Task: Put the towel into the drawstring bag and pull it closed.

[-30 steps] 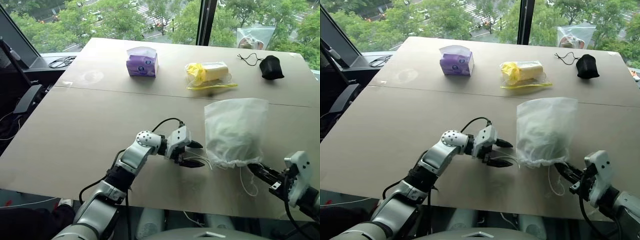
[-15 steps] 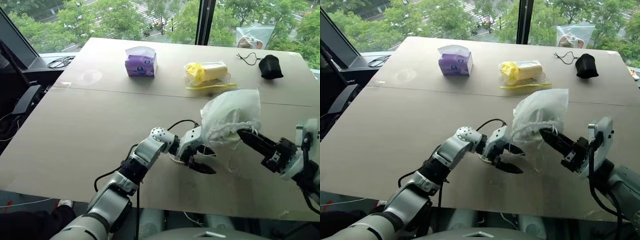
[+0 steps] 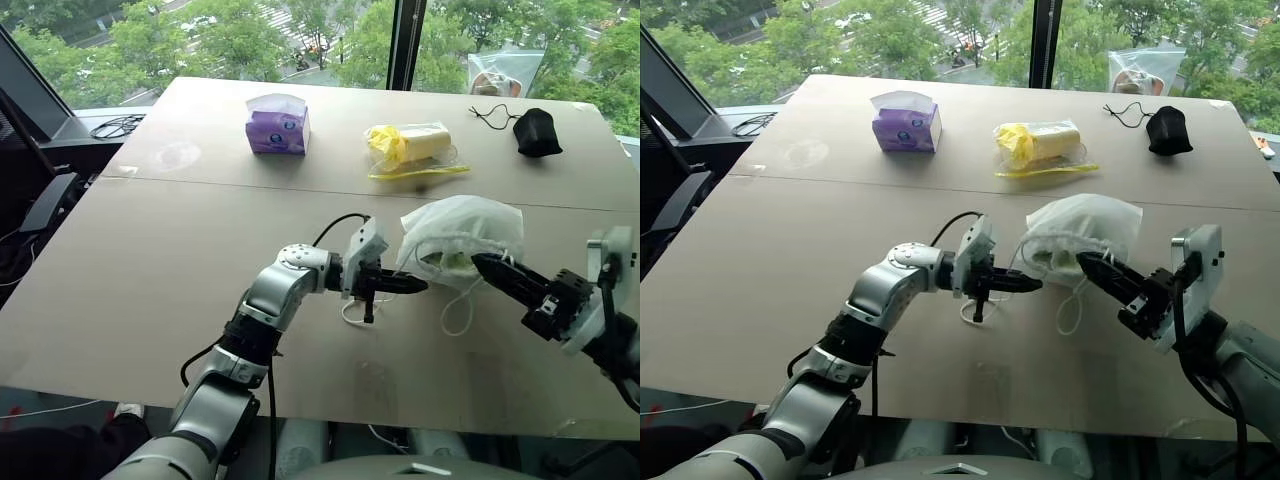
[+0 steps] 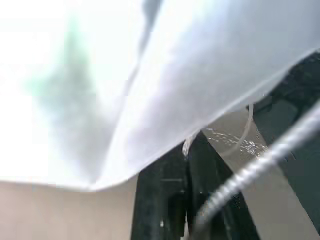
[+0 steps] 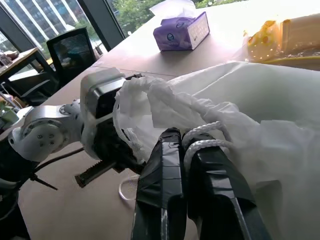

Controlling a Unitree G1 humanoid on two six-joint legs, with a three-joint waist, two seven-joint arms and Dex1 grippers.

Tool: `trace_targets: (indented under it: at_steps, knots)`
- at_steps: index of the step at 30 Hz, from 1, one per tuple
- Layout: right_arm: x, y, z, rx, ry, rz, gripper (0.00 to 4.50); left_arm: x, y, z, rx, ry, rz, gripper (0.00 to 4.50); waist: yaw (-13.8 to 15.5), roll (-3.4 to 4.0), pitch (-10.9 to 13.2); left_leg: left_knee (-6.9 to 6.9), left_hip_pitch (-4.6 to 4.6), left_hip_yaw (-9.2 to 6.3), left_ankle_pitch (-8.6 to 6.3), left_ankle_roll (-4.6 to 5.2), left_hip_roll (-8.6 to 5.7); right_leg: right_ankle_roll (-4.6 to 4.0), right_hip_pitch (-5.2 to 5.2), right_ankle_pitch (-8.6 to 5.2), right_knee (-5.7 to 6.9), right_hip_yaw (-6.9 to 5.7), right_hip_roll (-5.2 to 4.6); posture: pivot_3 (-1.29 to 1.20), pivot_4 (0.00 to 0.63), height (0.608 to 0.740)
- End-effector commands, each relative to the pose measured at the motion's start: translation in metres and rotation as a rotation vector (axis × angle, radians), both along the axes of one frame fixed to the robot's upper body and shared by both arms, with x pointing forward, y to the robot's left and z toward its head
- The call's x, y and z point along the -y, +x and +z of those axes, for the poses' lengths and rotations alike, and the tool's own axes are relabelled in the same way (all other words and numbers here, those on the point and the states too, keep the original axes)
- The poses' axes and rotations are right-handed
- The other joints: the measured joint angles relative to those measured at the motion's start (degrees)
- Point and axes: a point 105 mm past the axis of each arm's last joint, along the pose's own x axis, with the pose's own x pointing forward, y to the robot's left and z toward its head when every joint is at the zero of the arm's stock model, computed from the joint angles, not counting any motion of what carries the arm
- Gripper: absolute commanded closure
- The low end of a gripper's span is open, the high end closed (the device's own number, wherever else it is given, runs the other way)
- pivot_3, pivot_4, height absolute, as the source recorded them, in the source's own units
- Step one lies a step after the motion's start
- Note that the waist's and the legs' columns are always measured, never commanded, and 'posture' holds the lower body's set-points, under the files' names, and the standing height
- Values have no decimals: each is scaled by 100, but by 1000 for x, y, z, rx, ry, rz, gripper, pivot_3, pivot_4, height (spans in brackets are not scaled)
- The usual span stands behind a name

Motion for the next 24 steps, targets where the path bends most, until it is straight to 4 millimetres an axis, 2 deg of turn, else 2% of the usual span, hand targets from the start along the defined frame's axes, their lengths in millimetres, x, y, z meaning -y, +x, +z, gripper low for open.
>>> trace_targets:
  at_steps: [1, 5, 11, 14, 17, 20, 24]
  knots:
    - [4, 1, 14, 74, -32, -6, 4500, -12, 2, 15, 65, -38, 44, 4358, 18, 0, 0, 0, 0, 2, 0, 0, -1, 0, 0, 0, 0, 0, -3, 0, 150, 740]
    - [8, 11, 24, 140, -97, -12, 4500, -25, 16, 54, 224, -189, 142, 4358, 41, -4, 2, 12, -11, 8, 0, 0, -12, 3, 2, 1, -9, 0, -22, 0, 150, 740]
    - [22, 36, 72, 336, -212, -85, 4500, -56, 51, 120, 492, -332, 329, 4358, 32, -4, 5, 12, -7, 8, 0, 1, -15, 6, 3, 5, -5, 1, -16, 0, 150, 740]
    - [25, 48, 93, 408, -268, -107, 4500, -67, 64, 150, 546, -407, 394, 4358, 28, -3, 4, 10, -3, 7, 0, 0, -14, 5, 3, 5, -4, 0, -5, 0, 150, 740]
    - [21, 54, 110, 457, -294, -82, 4500, -71, 68, 175, 493, -500, 394, 4358, 27, -3, 5, 6, -10, 9, 0, 0, -12, 5, 0, 4, -10, 1, -6, 0, 150, 740]
    - [18, 57, 113, 465, -297, -63, 4500, -69, 66, 173, 442, -502, 354, 4358, 24, -5, 6, 4, -16, 9, -1, 0, -11, 7, -6, 4, -16, 5, -10, 0, 150, 740]
    - [11, 59, 108, 458, -285, -38, 4500, -64, 60, 151, 354, -461, 325, 4358, 26, -4, 7, 1, -20, 10, -1, -1, -12, 13, -7, 0, -18, 5, -16, 0, 150, 740]
